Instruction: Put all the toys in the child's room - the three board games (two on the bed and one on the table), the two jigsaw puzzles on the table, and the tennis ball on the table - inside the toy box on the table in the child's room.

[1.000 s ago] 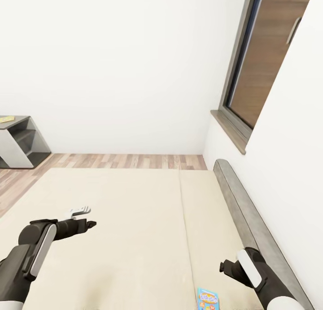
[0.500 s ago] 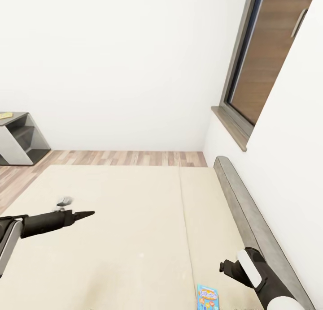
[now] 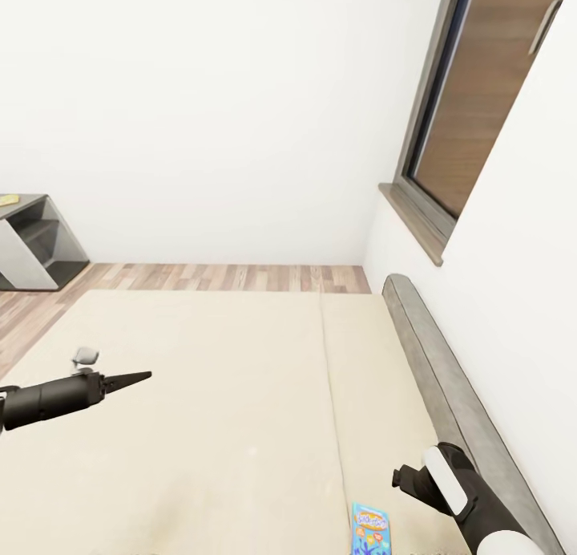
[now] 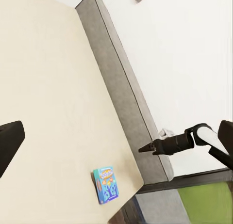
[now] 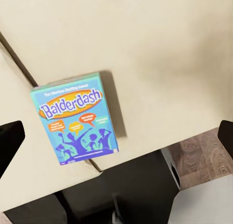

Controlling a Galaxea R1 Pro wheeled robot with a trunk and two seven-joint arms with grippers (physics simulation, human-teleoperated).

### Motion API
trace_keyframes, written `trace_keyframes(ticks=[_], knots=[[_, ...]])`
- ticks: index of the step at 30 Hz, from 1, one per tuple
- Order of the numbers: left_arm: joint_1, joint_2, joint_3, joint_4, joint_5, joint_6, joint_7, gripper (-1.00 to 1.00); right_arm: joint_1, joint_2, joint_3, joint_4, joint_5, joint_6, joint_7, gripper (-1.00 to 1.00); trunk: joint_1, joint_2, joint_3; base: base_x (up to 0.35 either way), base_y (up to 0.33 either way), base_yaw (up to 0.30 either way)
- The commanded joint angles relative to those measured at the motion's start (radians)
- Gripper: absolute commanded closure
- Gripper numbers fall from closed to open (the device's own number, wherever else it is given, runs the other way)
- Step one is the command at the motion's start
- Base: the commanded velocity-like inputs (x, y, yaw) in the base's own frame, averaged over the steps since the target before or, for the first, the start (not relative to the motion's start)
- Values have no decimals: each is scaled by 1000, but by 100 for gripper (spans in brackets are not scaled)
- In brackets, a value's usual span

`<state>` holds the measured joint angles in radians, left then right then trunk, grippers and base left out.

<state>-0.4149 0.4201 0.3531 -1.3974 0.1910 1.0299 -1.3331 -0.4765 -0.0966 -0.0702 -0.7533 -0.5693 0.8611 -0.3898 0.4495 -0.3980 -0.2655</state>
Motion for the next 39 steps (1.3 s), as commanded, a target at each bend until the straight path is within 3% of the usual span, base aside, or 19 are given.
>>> trace_keyframes(ticks=[1,8,29,39], knots=[[0,1,0,0,2,9,-19,-100,-1,0,0,-1,-11,3,-9,-100,1,-2,-4,0,0,0],[1,2,1,0,0,8,-78,-100,-1,0,0,-1,-11,3,-9,-100,1,-2,-15,0,0,0],[1,1,1,0,1,7,-90,-100,-1,0,-1,-1,-11,-7,-6,-100,1,-2,-50,0,0,0],[2,-1,1,0,1,5,-90,-100,-1,0,2,-2,-8,-51,77,-100,1,-2,-66,0,0,0]])
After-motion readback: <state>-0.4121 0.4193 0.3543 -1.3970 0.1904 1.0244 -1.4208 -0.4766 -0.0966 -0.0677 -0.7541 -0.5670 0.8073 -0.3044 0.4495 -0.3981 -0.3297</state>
